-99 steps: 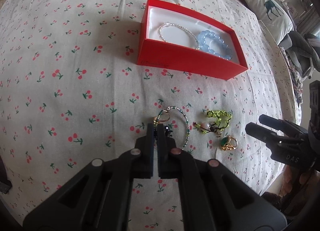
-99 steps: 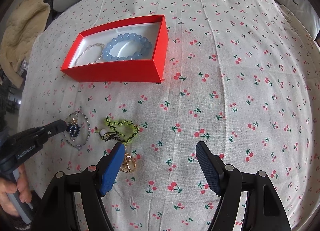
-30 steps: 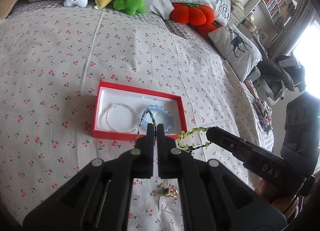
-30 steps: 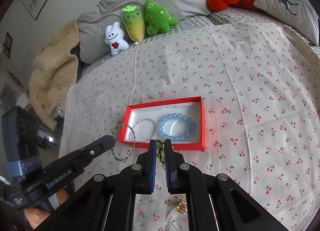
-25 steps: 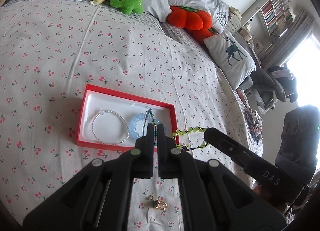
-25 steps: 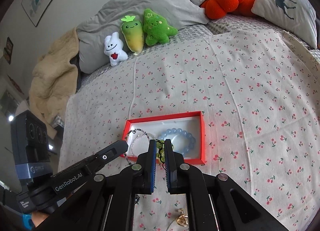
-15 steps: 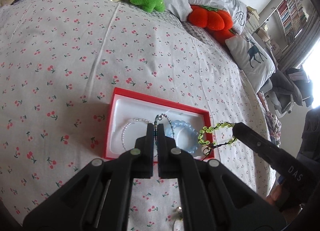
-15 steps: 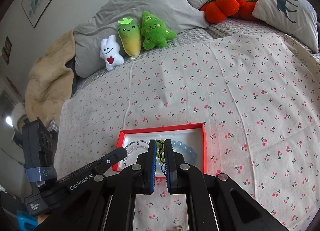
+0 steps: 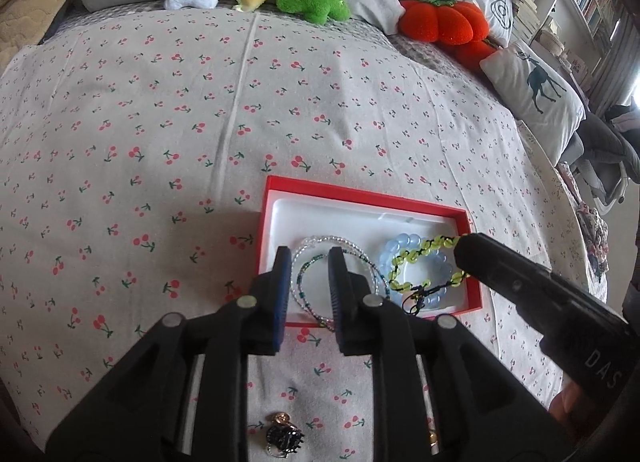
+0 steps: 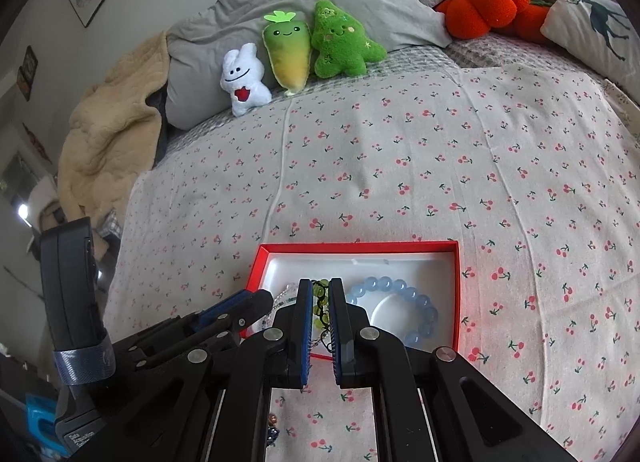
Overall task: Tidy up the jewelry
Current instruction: 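Carry both necklaces over the red box and lower them inside, then open both tools to release the necklaces into the box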
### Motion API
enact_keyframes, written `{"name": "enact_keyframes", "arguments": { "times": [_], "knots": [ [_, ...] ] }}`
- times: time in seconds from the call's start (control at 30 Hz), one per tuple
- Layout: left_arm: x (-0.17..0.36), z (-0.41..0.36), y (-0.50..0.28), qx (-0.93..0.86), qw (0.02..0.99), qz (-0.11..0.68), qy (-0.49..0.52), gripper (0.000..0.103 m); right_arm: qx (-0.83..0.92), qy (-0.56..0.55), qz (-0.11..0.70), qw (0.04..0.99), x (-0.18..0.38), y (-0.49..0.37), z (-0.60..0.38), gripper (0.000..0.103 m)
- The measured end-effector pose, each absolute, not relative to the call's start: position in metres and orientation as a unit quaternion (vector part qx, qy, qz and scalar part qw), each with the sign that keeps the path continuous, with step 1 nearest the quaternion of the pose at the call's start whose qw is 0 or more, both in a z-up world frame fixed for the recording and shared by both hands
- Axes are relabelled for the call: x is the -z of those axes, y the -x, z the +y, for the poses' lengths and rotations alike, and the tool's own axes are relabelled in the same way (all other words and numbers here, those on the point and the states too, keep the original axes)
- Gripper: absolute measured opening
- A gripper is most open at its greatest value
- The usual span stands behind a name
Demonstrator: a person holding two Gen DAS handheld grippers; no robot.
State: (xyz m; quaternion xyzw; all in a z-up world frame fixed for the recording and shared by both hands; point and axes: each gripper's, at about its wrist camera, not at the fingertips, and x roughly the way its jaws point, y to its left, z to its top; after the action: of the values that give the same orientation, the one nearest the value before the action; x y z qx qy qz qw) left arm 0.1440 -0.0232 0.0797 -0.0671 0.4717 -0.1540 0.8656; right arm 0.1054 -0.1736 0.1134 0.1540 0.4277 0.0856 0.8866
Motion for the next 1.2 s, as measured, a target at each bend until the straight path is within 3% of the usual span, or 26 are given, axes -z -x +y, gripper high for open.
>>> {"name": "enact_keyframes", "arguments": {
  "times": [0.17, 0.3, 0.67, 0.83, 1.1, 1.2],
  "knots": [
    [-0.084, -0.022, -0.14, 0.151, 0.866, 0.474, 0.057, 0.028, -0.077, -0.15, 0.436, 0.884, -0.106, -0.108, -0.177, 0.008],
    [-0.087, -0.02, -0.136, 0.152, 0.866, 0.474, 0.047, 0.042, -0.044, -0.141, 0.445, 0.883, -0.098, -0.111, -0.19, 0.008],
    [-0.089, -0.019, -0.132, 0.144, 0.863, 0.483, 0.023, 0.06, -0.007, -0.12, 0.476, 0.871, -0.088, -0.11, -0.209, 0.01],
    [-0.094, -0.019, -0.123, 0.144, 0.859, 0.491, 0.018, 0.078, -0.025, -0.116, 0.487, 0.865, -0.097, -0.101, -0.208, 0.014],
    [-0.092, -0.016, -0.103, 0.142, 0.845, 0.515, 0.007, 0.082, -0.047, -0.066, 0.507, 0.858, -0.103, -0.076, -0.201, 0.017],
    [-0.088, -0.013, -0.096, 0.144, 0.838, 0.526, 0.004, 0.083, -0.053, -0.051, 0.513, 0.855, -0.103, -0.065, -0.2, 0.024]
  ]
}}
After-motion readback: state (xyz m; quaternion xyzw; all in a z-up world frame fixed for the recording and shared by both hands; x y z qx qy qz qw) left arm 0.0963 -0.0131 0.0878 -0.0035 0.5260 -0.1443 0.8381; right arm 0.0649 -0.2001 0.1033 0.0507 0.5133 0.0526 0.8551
